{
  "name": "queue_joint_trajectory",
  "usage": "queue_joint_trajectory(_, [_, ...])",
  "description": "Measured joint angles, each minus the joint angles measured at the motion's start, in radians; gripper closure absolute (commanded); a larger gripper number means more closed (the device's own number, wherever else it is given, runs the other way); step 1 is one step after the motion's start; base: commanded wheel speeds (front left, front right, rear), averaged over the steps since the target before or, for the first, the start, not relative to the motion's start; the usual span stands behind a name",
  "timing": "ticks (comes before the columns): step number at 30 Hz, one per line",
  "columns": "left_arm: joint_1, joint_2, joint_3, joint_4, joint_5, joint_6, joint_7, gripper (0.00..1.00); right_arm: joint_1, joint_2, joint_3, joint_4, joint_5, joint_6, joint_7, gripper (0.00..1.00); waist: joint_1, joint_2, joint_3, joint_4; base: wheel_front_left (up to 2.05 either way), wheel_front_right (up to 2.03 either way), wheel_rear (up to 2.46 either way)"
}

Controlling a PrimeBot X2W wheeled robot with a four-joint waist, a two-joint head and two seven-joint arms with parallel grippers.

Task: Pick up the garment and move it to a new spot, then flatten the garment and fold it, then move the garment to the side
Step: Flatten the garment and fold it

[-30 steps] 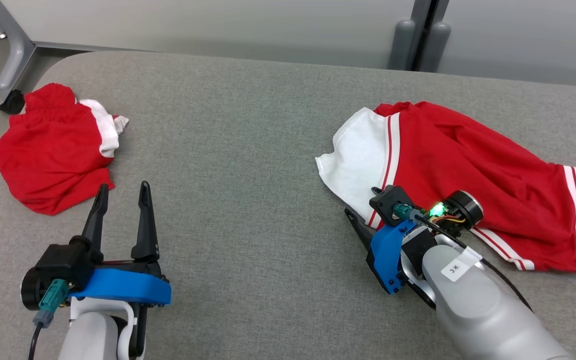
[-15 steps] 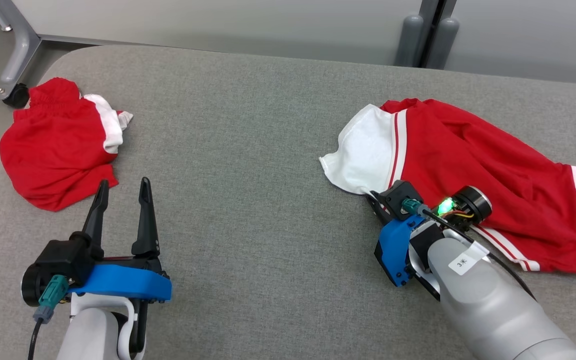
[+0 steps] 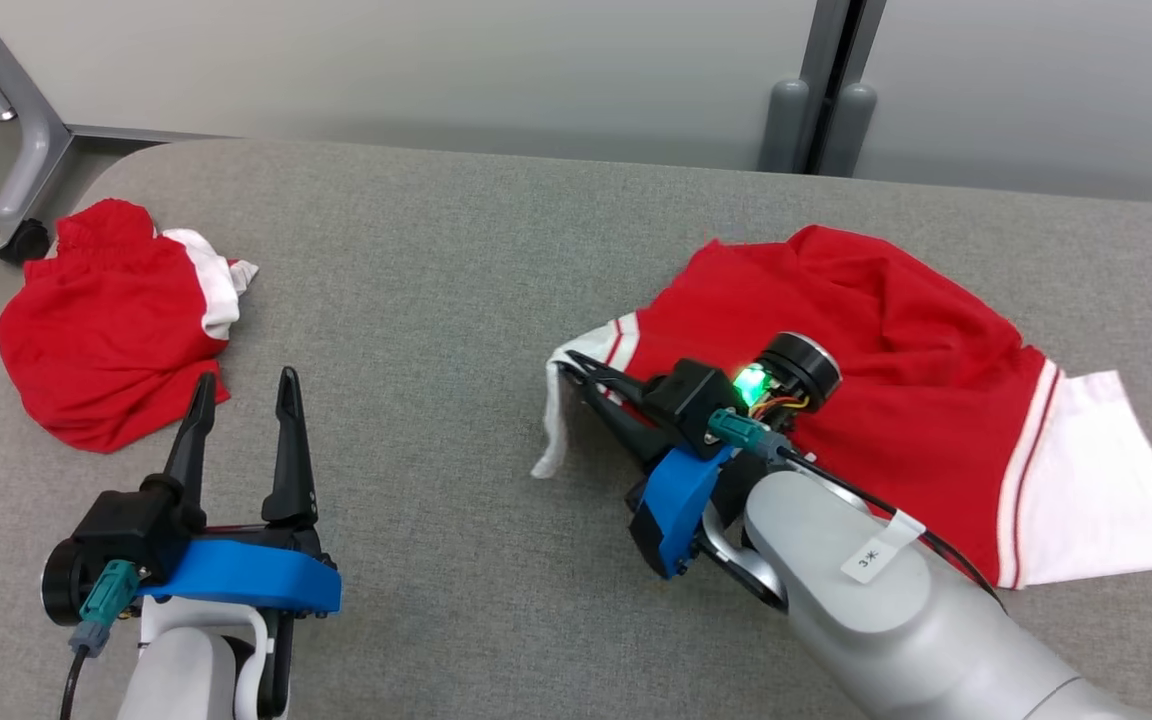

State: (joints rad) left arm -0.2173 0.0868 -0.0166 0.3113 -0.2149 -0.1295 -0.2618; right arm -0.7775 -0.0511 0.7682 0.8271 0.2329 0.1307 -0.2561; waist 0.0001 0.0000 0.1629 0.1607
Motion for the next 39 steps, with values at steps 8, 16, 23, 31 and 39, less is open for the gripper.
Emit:
queue_joint_trajectory(8, [0.017,0.003,0.004,-0.001,0.004,0.000,0.000,0.00,-0.018,0.000,0.100,-0.226,0.134,0.000,-0.001,1.00,0.0000,0.0000,-0.019,-0.003,0.00,0.00,0.00])
queue_joint_trajectory(16, [0.040,0.008,0.018,-0.001,0.012,0.000,0.000,0.00,-0.040,0.001,0.078,-0.417,0.219,0.000,-0.002,1.00,0.0000,0.0000,-0.046,-0.016,0.00,0.00,0.00])
queue_joint_trajectory(23, [0.056,0.007,0.032,-0.014,0.021,0.000,0.000,0.00,-0.023,0.002,-0.066,-0.428,0.187,0.000,-0.002,1.00,0.0000,0.0000,-0.052,-0.055,0.00,0.00,0.00])
queue_joint_trajectory(31, [0.061,0.007,0.036,-0.020,0.021,0.000,0.000,0.00,0.028,-0.049,-0.351,-0.348,0.052,0.000,0.019,1.00,0.0000,0.0000,-0.038,-0.114,0.00,0.00,0.00])
queue_joint_trajectory(39, [0.044,0.005,0.010,-0.028,0.016,0.000,0.000,0.00,0.034,-0.200,-0.616,-0.261,-0.081,0.000,0.059,1.00,0.0000,0.0000,-0.004,-0.125,0.00,0.00,0.00])
